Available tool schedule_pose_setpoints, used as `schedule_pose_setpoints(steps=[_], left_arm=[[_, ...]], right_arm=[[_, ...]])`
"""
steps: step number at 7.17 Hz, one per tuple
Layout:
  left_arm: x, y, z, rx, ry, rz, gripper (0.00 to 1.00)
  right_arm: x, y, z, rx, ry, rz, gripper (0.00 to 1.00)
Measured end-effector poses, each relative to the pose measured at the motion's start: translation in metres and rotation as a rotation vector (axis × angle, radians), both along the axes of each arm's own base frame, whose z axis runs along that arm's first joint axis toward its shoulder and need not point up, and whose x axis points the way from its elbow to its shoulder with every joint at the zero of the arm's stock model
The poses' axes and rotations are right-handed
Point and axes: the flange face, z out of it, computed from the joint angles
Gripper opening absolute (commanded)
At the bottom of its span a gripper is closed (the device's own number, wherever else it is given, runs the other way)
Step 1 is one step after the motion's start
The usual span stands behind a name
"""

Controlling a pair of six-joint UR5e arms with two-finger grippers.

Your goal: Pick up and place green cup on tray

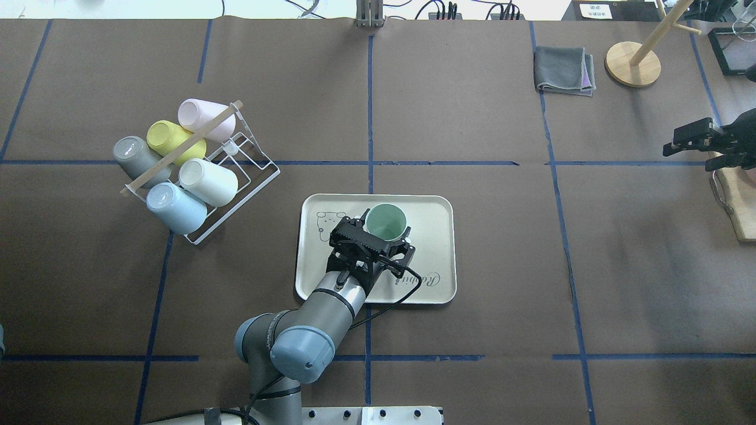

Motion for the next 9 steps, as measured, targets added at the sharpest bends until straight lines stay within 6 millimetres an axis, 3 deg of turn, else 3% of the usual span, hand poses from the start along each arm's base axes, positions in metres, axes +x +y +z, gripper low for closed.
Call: schedule_pose_setpoints(steps=[4, 9], left_arm=[[-0.006, -0.005, -0.006, 0.037, -0.031, 0.005, 1.0], [-0.056, -0.005, -0.059, 0.116, 0.033, 0.017, 0.99]], right_arm=[[0.0, 0.0, 0.0, 0.0, 0.001, 0.001, 1.0], [0.0, 0.0, 0.002, -0.004, 0.002, 0.0, 1.0]])
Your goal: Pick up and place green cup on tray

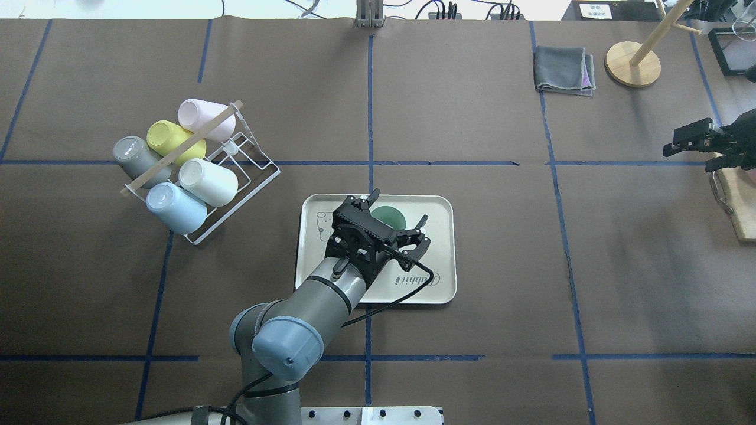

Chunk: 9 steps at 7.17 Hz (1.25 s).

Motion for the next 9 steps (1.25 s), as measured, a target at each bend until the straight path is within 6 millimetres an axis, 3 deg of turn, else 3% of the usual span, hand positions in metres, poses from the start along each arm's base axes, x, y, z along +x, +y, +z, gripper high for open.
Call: schedule_pose_setpoints(steps=[2, 4, 6, 8, 9], left_arm=[[-0.025, -0.027, -0.014, 0.036, -0.067, -0.038, 0.99], [-0.089, -0.072, -0.031, 0.043, -0.149, -0.038, 0.99], [-0.15, -0.099, -0.001, 0.016, -0.214, -0.051, 0.99], [-0.192, -0.126, 0.05, -0.034, -0.28, -0.07, 0.99], [-0.226, -0.147, 0.078, -0.07, -0.304, -0.041, 0.99]], right_arm=[[0.003, -0.001, 0.0, -0.014, 0.003, 0.004, 1.0], [0.013, -0.003, -0.002, -0.016, 0.003, 0.02, 1.0], [0.029, -0.005, 0.001, 0.015, 0.014, 0.01, 1.0], [0.055, -0.008, 0.01, 0.052, 0.056, -0.026, 1.0], [0.066, -0.01, 0.013, 0.059, 0.074, -0.04, 1.0]])
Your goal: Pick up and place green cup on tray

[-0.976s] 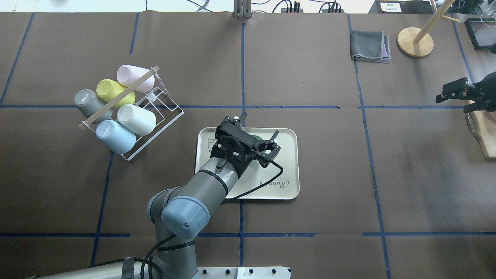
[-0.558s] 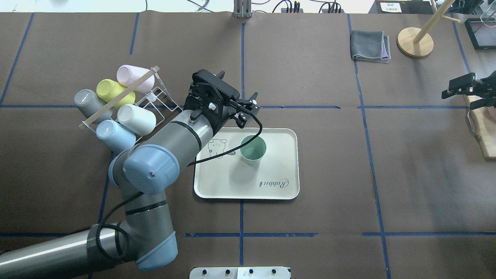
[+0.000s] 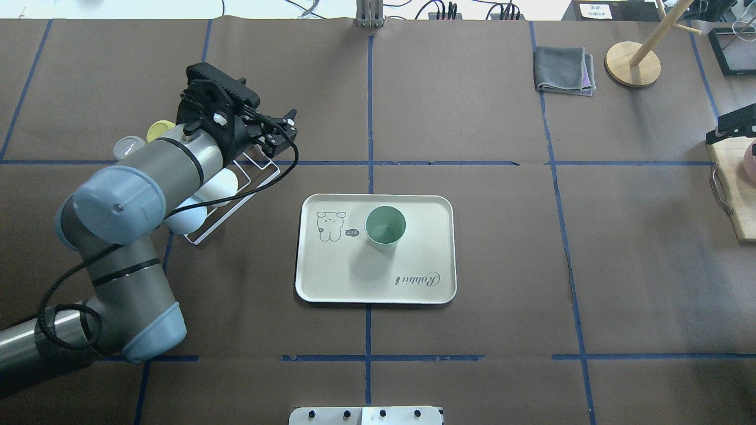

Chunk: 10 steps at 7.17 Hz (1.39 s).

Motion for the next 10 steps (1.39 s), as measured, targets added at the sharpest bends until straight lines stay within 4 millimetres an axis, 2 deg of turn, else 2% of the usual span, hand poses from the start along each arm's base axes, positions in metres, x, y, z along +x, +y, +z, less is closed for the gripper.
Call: schedule_pose_setpoints(steps=[2, 3, 4, 5, 7, 8, 9, 10], left_arm=[[-0.1, -0.049, 0.053, -0.139, -0.02, 0.091, 0.99], [-0.152, -0.065, 0.083, -0.248, -0.026, 0.149, 0.99], [-0.205, -0.068, 0.123, -0.372, -0.02, 0.202, 0.99], [-0.254, -0.063, 0.171, -0.486, -0.012, 0.244, 0.99], [-0.34, -0.051, 0.253, -0.616, -0.029, 0.317, 0.99], [-0.375, -0.047, 0.287, -0.666, -0.068, 0.337, 1.0], [-0.4, -0.042, 0.312, -0.727, -0.104, 0.355, 1.0], [-0.417, -0.034, 0.332, -0.798, -0.119, 0.372, 1.0]], right_arm=[[0.007, -0.001, 0.002, 0.004, 0.013, -0.008, 1.0], [0.007, -0.001, 0.002, 0.005, 0.015, -0.008, 1.0], [0.009, -0.001, 0.003, 0.008, 0.016, -0.009, 1.0], [0.014, 0.0, 0.007, 0.016, 0.02, -0.017, 1.0], [0.031, 0.012, 0.027, 0.035, 0.04, -0.048, 1.0], [0.043, 0.02, 0.039, 0.036, 0.055, -0.08, 1.0], [0.057, 0.026, 0.049, 0.038, 0.069, -0.13, 1.0], [0.073, 0.031, 0.059, 0.034, 0.082, -0.18, 1.0]])
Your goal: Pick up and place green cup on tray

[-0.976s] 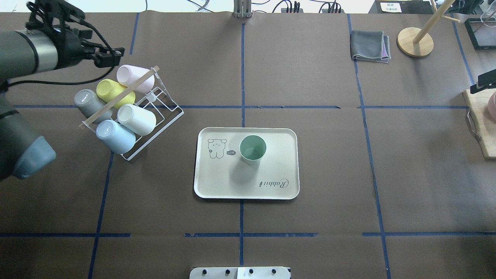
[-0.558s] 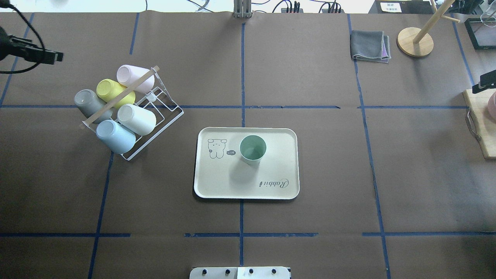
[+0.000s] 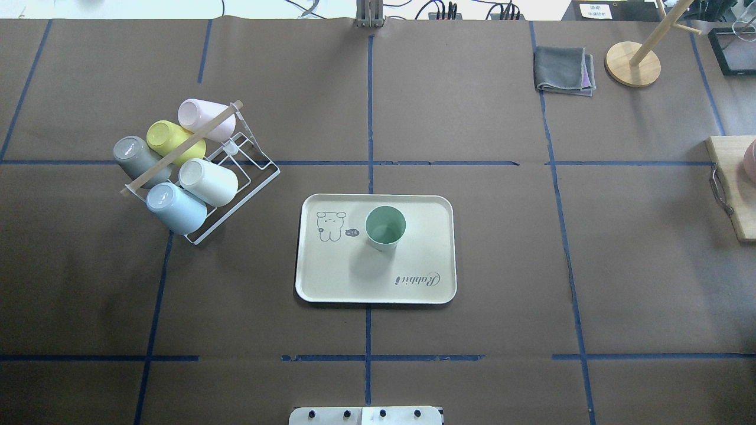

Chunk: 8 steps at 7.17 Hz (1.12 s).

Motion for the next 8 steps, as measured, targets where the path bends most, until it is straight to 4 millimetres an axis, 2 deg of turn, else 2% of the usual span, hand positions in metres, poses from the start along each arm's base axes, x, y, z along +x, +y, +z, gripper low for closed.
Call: schedule_pose_setpoints(steps=[2, 4, 7, 8], left_arm=[[-0.015, 0.024, 0.031, -0.128, 0.019, 0.013, 1.0], [-0.017, 0.049, 0.044, -0.239, 0.046, 0.012, 1.0], [-0.02, 0.06, 0.028, -0.295, 0.032, 0.014, 1.0], [-0.023, 0.066, 0.028, -0.275, 0.005, 0.037, 1.0]], right_arm=[[0.02, 0.007, 0.011, -0.021, 0.011, -0.052, 1.0], [0.023, 0.008, 0.013, -0.026, 0.012, -0.062, 1.0], [0.024, 0.008, 0.014, -0.027, 0.021, -0.064, 1.0], [0.024, 0.008, 0.014, -0.027, 0.023, -0.064, 1.0]])
